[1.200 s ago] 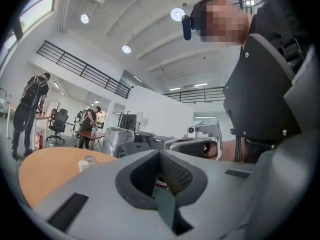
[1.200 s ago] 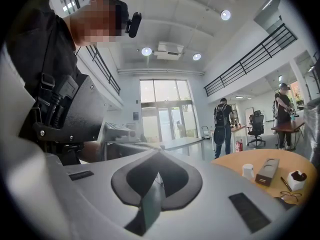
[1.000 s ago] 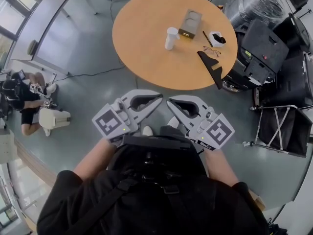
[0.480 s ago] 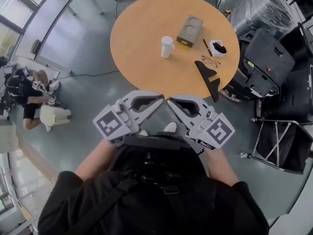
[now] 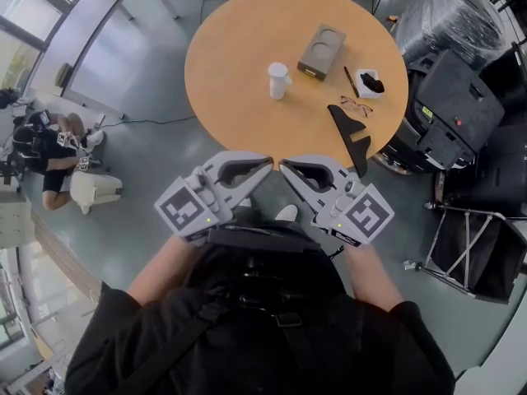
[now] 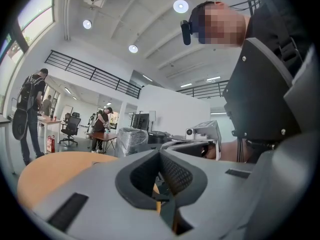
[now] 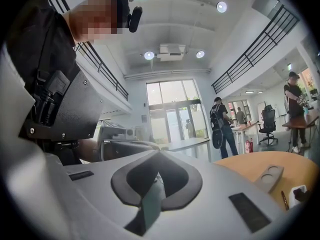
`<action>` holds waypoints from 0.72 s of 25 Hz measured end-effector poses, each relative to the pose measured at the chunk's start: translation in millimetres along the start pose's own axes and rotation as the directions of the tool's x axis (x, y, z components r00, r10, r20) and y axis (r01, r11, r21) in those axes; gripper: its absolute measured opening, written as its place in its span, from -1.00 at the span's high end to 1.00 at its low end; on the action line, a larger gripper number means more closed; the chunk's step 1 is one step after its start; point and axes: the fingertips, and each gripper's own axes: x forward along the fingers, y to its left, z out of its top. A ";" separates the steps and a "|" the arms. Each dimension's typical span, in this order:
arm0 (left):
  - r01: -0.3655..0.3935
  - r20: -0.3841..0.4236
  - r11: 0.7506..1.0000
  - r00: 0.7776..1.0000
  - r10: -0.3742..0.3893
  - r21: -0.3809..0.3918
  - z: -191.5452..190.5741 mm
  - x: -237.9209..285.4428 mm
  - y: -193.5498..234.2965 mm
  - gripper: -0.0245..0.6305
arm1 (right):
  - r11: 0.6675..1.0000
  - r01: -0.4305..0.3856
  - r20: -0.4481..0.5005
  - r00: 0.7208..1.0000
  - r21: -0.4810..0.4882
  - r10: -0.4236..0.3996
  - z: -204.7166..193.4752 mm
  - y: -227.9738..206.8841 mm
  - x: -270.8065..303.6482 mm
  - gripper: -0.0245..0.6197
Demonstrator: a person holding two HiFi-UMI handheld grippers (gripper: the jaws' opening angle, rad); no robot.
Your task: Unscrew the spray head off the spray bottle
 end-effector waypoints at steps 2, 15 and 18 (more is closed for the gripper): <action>0.007 -0.004 1.000 1.000 -0.007 0.003 -1.1 0.4 9.4 0.91 | 1.000 0.002 -0.002 1.000 0.003 -0.002 -0.3 -7.4 6.6 0.90; 0.095 -0.002 0.995 0.995 -0.095 -0.009 4.5 -9.6 121.2 0.92 | 0.995 0.102 -0.052 0.993 -0.002 -0.102 -1.2 -75.4 89.9 0.90; 0.128 -0.009 0.992 0.992 -0.128 -0.005 5.5 -11.2 147.6 0.91 | 0.991 0.133 -0.055 0.990 0.001 -0.133 -0.6 -93.4 111.1 0.90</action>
